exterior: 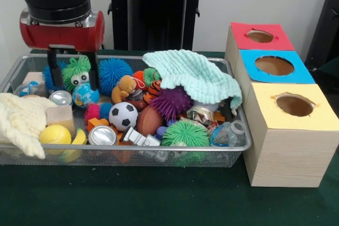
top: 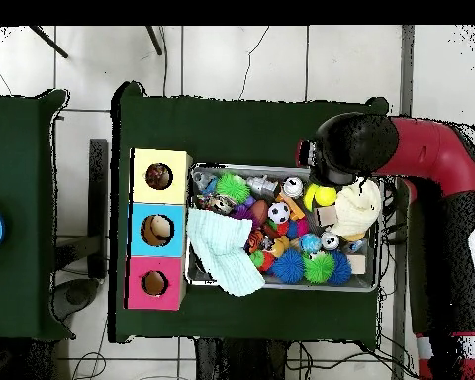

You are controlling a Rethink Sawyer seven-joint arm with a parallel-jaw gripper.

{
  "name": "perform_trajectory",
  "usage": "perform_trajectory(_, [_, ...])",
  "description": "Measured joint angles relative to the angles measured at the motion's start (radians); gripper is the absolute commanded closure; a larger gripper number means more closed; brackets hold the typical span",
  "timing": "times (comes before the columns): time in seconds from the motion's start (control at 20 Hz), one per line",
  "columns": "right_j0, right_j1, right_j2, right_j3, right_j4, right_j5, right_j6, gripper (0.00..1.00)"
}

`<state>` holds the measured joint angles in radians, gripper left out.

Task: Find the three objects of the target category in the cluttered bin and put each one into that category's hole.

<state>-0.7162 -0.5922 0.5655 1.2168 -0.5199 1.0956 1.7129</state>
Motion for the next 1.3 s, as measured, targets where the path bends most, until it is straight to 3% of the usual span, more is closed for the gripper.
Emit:
perform_trajectory(0.35, [-0.034, 0.019, -0.001, 0.024, -0.011, -0.080, 0.000, 0.00])
perform_trajectory(0.65, [-0.077, 0.027, -0.009, 0.095, -0.030, -0.187, 0.000, 0.00])
perform_trajectory(1.3, [-0.119, 0.069, -0.017, 0.126, -0.037, -0.193, 0.000, 0.00])
